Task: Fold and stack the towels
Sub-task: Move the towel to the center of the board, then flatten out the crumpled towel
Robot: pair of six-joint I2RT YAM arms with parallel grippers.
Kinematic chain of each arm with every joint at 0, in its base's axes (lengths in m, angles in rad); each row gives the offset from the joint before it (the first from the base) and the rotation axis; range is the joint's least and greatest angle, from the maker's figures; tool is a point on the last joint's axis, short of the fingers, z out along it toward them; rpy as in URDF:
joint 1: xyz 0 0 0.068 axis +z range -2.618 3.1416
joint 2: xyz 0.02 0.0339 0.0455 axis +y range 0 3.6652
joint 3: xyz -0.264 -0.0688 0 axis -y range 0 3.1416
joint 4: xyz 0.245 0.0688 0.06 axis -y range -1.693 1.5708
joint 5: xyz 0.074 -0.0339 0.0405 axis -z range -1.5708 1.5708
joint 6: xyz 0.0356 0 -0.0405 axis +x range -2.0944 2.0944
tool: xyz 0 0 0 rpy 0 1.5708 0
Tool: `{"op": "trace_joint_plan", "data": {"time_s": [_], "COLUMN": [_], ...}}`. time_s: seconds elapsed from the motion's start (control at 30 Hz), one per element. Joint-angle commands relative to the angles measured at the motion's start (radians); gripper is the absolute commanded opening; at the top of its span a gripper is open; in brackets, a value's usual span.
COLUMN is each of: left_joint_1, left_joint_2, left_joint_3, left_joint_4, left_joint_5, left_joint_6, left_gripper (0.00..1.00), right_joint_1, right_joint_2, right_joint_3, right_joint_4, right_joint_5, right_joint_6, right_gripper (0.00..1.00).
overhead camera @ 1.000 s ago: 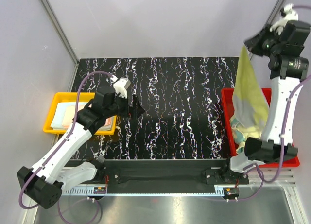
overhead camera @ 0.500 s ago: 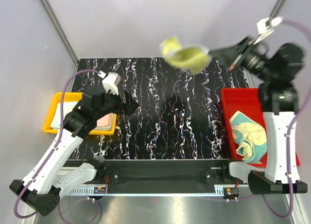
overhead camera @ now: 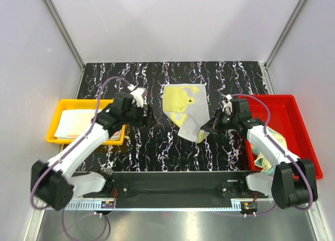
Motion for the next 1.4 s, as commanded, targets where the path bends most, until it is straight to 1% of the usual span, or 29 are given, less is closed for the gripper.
{"op": "trace_joint_plan", "data": {"time_s": [0.0, 0.13, 0.17, 0.2, 0.23, 0.27, 0.3, 0.33, 0.37, 0.5, 0.53, 0.67, 0.77, 0.83, 0.93, 1.07, 1.13, 1.23, 1.37], "left_joint_1": [-0.020, -0.080, -0.092, -0.102, -0.103, -0.100, -0.108, -0.114, -0.120, -0.134, -0.134, -0.136, -0.142, -0.148, -0.154, -0.160, -0.166, -0.169, -0.171], "left_joint_2": [0.102, 0.234, 0.285, 0.315, 0.350, 0.425, 0.456, 0.481, 0.511, 0.606, 0.626, 0.731, 0.766, 0.769, 0.774, 0.804, 0.809, 0.820, 0.841], "left_joint_3": [0.015, 0.075, 0.093, 0.105, 0.122, 0.177, 0.188, 0.187, 0.164, 0.145, 0.153, 0.193, 0.188, 0.149, 0.101, 0.093, 0.090, 0.087, 0.089], "left_joint_4": [0.145, 0.219, 0.249, 0.256, 0.254, 0.229, 0.231, 0.251, 0.314, 0.409, 0.417, 0.415, 0.411, 0.423, 0.496, 0.509, 0.498, 0.437, 0.420], "left_joint_5": [0.078, 0.048, 0.022, 0.014, 0.018, 0.044, 0.113, 0.153, 0.187, 0.229, 0.232, 0.238, 0.239, 0.230, 0.249, 0.285, 0.281, 0.253, 0.241], "left_joint_6": [0.052, 0.150, 0.182, 0.184, 0.173, 0.159, 0.144, 0.127, 0.086, 0.004, -0.005, -0.046, -0.075, -0.091, -0.126, -0.172, -0.178, -0.180, -0.203], "left_gripper": [0.80, 0.74, 0.72, 0.72, 0.71, 0.70, 0.64, 0.63, 0.63, 0.62, 0.59, 0.57, 0.56, 0.56, 0.56, 0.55, 0.54, 0.54, 0.52], "right_joint_1": [0.003, 0.003, 0.003, 0.003, 0.003, 0.003, 0.002, 0.003, 0.003, 0.005, 0.003, 0.003, 0.003, 0.003, 0.003, 0.002, 0.003, 0.003, 0.002], "right_joint_2": [0.011, 0.052, 0.068, 0.074, 0.082, 0.088, 0.098, 0.105, 0.109, 0.122, 0.122, 0.106, 0.092, 0.086, 0.077, 0.063, 0.062, 0.053, 0.040], "right_joint_3": [-0.008, 0.015, 0.030, 0.035, 0.038, 0.041, 0.042, 0.042, 0.041, 0.033, 0.033, 0.022, 0.019, 0.021, 0.018, 0.009, 0.007, -0.001, -0.010], "right_joint_4": [0.091, 0.054, 0.048, 0.055, 0.066, 0.074, 0.086, 0.097, 0.115, 0.137, 0.135, 0.129, 0.131, 0.131, 0.128, 0.128, 0.128, 0.126, 0.137], "right_joint_5": [0.132, 0.256, 0.284, 0.284, 0.276, 0.269, 0.266, 0.263, 0.249, 0.218, 0.218, 0.226, 0.227, 0.224, 0.223, 0.229, 0.230, 0.230, 0.227], "right_joint_6": [-0.030, -0.060, -0.075, -0.081, -0.083, -0.084, -0.089, -0.089, -0.090, -0.104, -0.110, -0.124, -0.126, -0.126, -0.124, -0.124, -0.124, -0.123, -0.118], "right_gripper": [0.00, 0.00, 0.00, 0.00, 0.00, 0.00, 0.00, 0.00, 0.00, 0.00, 0.00, 0.00, 0.00, 0.00, 0.00, 0.00, 0.00, 0.00, 0.00]}}
